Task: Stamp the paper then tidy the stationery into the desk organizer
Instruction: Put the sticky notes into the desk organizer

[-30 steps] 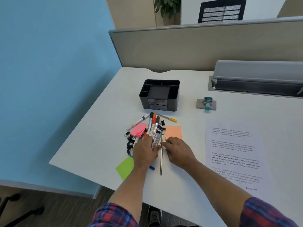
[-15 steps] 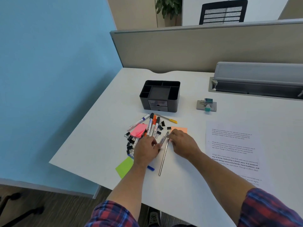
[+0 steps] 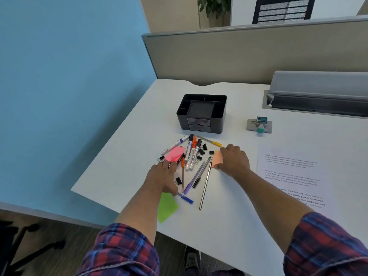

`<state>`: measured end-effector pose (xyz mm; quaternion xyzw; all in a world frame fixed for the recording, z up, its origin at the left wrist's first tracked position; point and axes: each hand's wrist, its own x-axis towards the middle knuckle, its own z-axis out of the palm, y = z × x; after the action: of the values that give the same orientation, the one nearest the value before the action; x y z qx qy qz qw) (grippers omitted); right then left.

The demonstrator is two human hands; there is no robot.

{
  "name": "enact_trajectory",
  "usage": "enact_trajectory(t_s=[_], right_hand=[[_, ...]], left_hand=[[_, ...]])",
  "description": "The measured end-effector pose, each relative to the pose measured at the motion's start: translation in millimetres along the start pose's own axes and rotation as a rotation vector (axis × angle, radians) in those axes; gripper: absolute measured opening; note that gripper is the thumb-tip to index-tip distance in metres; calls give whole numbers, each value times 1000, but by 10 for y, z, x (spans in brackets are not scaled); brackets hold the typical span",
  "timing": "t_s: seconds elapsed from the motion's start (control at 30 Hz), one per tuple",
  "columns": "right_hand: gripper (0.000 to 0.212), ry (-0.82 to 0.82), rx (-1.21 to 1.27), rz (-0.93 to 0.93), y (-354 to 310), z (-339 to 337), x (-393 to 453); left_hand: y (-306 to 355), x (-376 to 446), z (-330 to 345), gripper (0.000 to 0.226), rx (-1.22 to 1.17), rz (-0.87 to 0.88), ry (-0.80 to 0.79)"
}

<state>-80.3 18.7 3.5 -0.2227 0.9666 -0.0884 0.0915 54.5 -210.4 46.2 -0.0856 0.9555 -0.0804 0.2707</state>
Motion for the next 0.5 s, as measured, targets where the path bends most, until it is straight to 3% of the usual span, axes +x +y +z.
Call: enact_trajectory(t_s=[0.1, 0.4, 0.5], right_hand=[[76, -7, 19, 3, 1, 4, -7], [77, 9, 53, 16, 26, 49, -40], [77, 7, 60, 23, 24, 50, -48]], left_hand=[[5, -10, 22, 130, 19, -23, -96], [32, 11, -2, 115, -83, 42, 43], [5, -9, 18, 124, -119, -10, 80]])
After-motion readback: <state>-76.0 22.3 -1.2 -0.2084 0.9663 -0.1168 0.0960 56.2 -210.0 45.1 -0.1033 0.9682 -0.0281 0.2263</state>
